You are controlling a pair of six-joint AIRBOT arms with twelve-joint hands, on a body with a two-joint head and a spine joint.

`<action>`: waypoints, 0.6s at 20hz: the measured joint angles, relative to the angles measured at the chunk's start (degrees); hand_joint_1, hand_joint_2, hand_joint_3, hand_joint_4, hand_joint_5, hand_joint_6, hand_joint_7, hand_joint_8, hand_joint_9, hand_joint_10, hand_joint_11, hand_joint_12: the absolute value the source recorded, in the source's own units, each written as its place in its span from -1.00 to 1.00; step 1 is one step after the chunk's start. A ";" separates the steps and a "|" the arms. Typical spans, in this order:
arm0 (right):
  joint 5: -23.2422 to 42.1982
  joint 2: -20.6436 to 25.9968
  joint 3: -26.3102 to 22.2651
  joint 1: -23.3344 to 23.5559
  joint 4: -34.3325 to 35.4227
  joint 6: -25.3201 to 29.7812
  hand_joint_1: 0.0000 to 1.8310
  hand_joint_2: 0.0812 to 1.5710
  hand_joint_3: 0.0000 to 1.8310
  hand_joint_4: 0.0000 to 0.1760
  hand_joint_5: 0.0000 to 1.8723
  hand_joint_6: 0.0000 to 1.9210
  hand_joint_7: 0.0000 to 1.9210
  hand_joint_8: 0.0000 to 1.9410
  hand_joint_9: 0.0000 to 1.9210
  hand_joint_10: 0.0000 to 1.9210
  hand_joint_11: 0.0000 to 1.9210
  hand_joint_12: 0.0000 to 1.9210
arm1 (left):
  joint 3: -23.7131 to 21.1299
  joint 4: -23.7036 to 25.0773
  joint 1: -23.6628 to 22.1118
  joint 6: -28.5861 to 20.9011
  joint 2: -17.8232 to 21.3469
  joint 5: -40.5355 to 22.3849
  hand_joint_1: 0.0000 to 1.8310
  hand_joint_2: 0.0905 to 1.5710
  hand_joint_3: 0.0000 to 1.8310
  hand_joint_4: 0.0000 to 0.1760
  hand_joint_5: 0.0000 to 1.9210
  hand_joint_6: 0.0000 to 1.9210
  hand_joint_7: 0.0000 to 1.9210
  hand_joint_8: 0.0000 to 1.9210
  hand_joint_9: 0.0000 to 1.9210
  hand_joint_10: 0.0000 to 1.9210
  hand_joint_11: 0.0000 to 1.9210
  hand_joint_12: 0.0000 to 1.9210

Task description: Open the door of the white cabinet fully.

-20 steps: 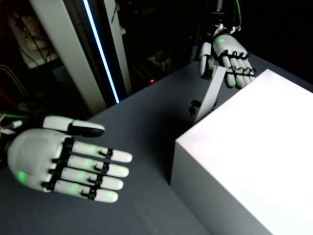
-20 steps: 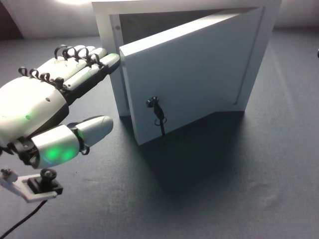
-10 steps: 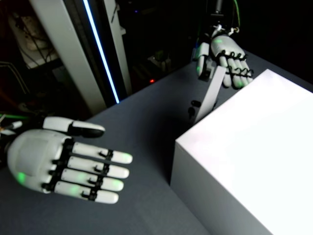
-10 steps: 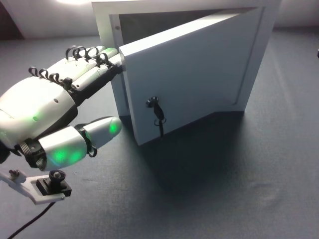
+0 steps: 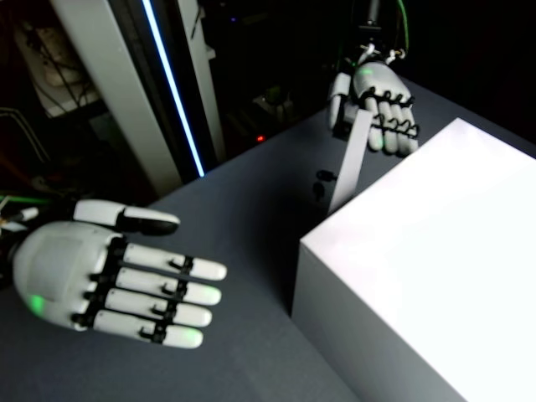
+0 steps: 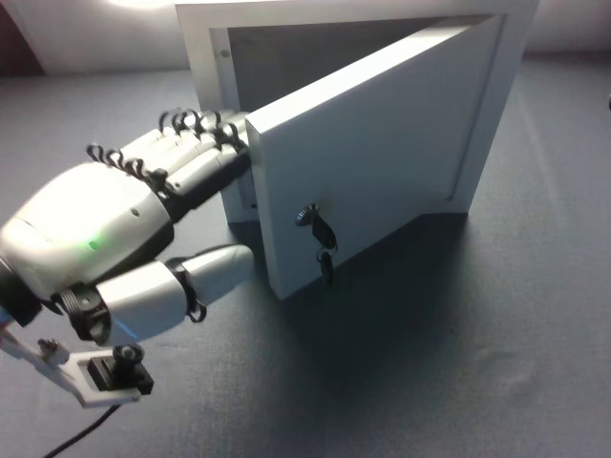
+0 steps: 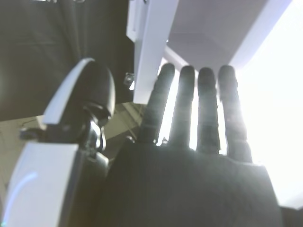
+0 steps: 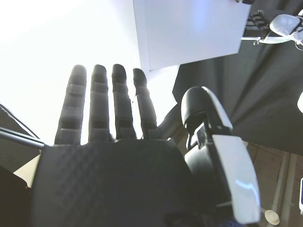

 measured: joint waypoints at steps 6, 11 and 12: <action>-0.07 -0.39 0.33 0.00 -0.09 0.24 -1.00 0.84 -1.00 -1.00 -0.77 -1.00 -0.80 -1.00 -0.83 -1.00 -0.88 -0.86 | 0.02 1.16 -0.61 0.00 0.00 1.07 -1.00 1.00 -0.93 -1.00 -0.96 -1.00 -1.00 -1.00 -1.00 -1.00 -0.96 -0.95; -0.15 -0.39 0.35 0.00 -0.11 0.31 -1.00 0.88 -0.99 -1.00 -0.77 -1.00 -0.79 -1.00 -0.84 -1.00 -0.90 -0.87 | 0.72 2.60 -1.33 -1.03 -1.20 2.62 -1.00 1.00 -0.93 -1.00 -0.98 -1.00 -1.00 -1.00 -1.00 -1.00 -0.96 -0.91; -0.20 -0.39 0.35 0.00 -0.11 0.35 -1.00 0.88 -0.99 -1.00 -0.77 -1.00 -0.80 -1.00 -0.84 -1.00 -0.91 -0.87 | 0.72 3.43 -1.57 -1.11 -1.20 2.99 -1.00 1.00 -0.93 -1.00 -0.98 -1.00 -1.00 -1.00 -1.00 -1.00 -0.95 -0.90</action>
